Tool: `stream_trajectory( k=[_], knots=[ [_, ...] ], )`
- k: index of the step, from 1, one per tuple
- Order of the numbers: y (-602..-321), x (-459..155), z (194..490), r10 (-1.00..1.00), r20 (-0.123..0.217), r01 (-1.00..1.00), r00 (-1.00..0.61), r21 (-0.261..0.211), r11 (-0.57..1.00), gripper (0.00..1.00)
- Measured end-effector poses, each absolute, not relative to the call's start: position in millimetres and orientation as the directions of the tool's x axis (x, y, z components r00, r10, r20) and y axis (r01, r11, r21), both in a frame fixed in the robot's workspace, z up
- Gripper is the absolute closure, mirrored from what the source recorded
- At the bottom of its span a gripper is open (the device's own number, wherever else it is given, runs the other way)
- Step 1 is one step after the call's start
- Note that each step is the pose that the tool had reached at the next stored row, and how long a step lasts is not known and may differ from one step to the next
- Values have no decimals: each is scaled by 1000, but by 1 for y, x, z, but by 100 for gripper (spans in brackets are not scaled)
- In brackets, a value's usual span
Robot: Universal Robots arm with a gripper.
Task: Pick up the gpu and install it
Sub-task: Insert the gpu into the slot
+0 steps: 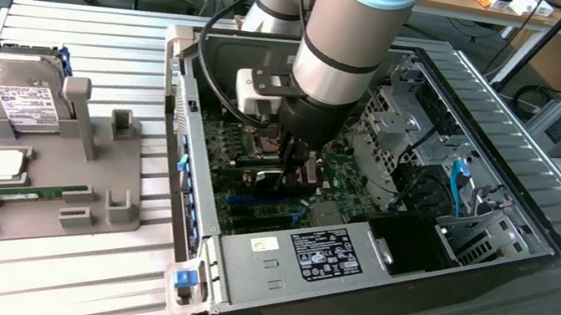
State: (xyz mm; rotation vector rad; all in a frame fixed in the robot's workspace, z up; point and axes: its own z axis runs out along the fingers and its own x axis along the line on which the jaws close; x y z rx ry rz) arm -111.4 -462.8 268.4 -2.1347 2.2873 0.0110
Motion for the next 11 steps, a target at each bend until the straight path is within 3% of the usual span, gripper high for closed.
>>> stream_trajectory(
  k=[11],
  knots=[
    [-463,-109,268,-998,-14,-998,-69,5,69,73]
  ],
)
